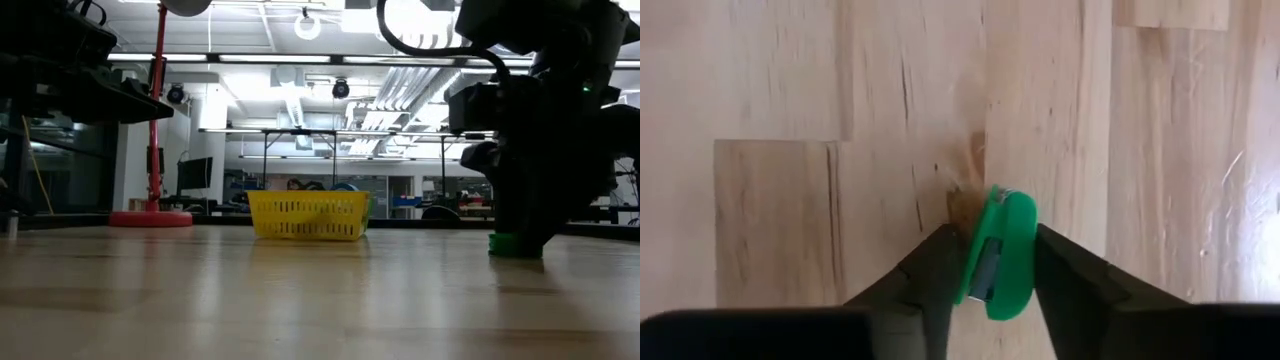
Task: Pick and place Stapler, Stapler remover, tape
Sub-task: Put the green stapler into the blue bin
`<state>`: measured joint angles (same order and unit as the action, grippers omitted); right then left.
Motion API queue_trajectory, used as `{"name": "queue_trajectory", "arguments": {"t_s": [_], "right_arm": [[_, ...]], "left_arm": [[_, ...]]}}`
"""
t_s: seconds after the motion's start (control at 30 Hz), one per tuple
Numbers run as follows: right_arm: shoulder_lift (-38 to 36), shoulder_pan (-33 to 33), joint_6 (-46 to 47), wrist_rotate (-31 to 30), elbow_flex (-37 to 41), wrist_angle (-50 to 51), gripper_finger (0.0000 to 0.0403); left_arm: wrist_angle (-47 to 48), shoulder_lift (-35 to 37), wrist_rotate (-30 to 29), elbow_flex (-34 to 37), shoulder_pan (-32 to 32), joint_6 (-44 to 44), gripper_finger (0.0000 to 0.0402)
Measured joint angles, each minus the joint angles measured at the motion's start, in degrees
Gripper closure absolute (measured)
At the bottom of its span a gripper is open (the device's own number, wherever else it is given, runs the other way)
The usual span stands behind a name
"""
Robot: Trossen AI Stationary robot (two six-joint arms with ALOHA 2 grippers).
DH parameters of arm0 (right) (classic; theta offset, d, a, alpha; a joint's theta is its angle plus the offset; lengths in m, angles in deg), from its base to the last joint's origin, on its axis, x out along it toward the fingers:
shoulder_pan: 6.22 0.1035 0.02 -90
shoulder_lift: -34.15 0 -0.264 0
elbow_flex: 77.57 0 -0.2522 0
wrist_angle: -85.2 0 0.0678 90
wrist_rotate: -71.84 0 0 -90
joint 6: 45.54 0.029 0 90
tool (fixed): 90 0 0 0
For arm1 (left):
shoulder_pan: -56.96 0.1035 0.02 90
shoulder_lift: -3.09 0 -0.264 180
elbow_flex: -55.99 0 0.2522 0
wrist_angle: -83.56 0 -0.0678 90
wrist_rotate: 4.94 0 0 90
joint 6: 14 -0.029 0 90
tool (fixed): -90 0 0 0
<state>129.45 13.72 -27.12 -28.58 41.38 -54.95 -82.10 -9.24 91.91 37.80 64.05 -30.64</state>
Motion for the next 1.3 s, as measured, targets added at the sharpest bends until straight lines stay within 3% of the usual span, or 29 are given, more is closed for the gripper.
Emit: {"name": "queue_trajectory", "arguments": {"t_s": [0.27,0.5,0.87,1.1,1.3], "right_arm": [[-0.2,-2.2,-5.5,0.2,-0.4,0.9,0.0354],[-1.9,-8.2,-14.8,1.3,-8.2,8.7,0.0354],[-2.0,-26.5,-34.2,2.3,-21.6,12.6,0.0354],[0.3,-39.3,-32.7,2.8,-28.4,9.8,0.0354],[7.3,-46.4,-28.1,7.7,-35.8,7.3,0.0354]], "left_arm": [[0.0,0.0,0.0,0.0,0.0,0.0,0.0229],[0.0,0.0,0.0,0.0,0.0,0.0,0.0229],[0.0,0.0,0.0,0.0,0.0,0.0,0.0229],[0.0,0.0,0.0,0.0,0.0,0.0,0.0229],[0.0,0.0,0.0,0.0,0.0,0.0,0.0229]]}}
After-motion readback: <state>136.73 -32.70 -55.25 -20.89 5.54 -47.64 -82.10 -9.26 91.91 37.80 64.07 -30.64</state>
